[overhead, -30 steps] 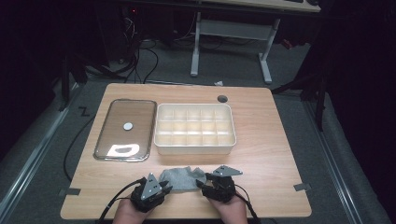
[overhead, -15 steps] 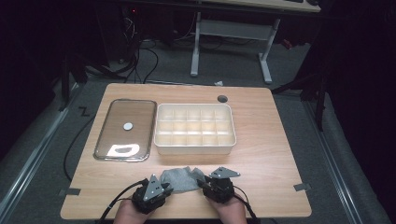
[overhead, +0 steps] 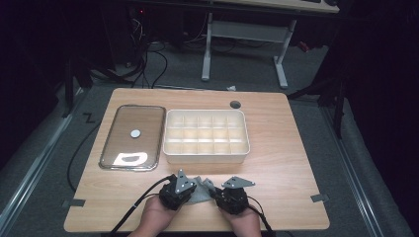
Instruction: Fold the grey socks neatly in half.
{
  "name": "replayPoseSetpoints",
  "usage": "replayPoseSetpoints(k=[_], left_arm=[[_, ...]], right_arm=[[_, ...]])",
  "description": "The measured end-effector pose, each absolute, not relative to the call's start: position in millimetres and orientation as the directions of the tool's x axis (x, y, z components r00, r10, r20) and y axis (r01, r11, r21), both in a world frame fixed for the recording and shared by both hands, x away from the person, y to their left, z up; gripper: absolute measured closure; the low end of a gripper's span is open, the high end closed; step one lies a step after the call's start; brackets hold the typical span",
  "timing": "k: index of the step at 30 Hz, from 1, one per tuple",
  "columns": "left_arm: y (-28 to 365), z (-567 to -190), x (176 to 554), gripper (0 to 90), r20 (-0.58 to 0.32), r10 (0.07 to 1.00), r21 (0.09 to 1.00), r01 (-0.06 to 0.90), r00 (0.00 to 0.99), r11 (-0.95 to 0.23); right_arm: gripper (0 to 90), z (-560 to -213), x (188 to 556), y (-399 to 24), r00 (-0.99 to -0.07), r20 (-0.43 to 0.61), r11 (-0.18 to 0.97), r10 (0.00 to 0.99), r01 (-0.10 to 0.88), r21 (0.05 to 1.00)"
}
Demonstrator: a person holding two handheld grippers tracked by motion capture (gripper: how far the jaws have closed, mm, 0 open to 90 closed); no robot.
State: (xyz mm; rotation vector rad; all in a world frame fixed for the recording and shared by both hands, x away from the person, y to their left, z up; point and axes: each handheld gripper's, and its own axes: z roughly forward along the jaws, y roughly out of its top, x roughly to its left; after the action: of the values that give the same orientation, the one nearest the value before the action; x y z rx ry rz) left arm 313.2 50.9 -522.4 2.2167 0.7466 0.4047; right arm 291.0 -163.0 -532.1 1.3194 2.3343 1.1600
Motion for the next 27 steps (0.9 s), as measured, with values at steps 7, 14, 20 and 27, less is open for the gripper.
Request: replayPoseSetpoints(k=[7,14,20,27], left_arm=[[50.6,-529.0,308.6,87.4,0.090,0.624,0.747,0.362,0.776,-0.558],[44.0,-530.7,304.7,87.4,0.097,0.619,0.756,0.347,0.780,-0.555],[36.1,-531.4,301.8,87.1,0.109,0.608,0.759,0.329,0.786,-0.561],[56.1,-517.2,304.1,64.1,0.068,0.648,0.793,0.353,0.759,-0.496]], right_arm=[[82.2,-528.1,287.0,-166.8,-0.588,0.217,0.257,0.780,0.615,0.745],[83.4,-511.4,278.3,-169.7,-0.641,0.297,0.182,0.708,0.571,0.801],[83.6,-505.7,273.6,-165.8,-0.657,0.301,0.166,0.691,0.549,0.819],[83.3,-508.0,276.3,-179.1,-0.614,0.289,0.141,0.734,0.555,0.820]])
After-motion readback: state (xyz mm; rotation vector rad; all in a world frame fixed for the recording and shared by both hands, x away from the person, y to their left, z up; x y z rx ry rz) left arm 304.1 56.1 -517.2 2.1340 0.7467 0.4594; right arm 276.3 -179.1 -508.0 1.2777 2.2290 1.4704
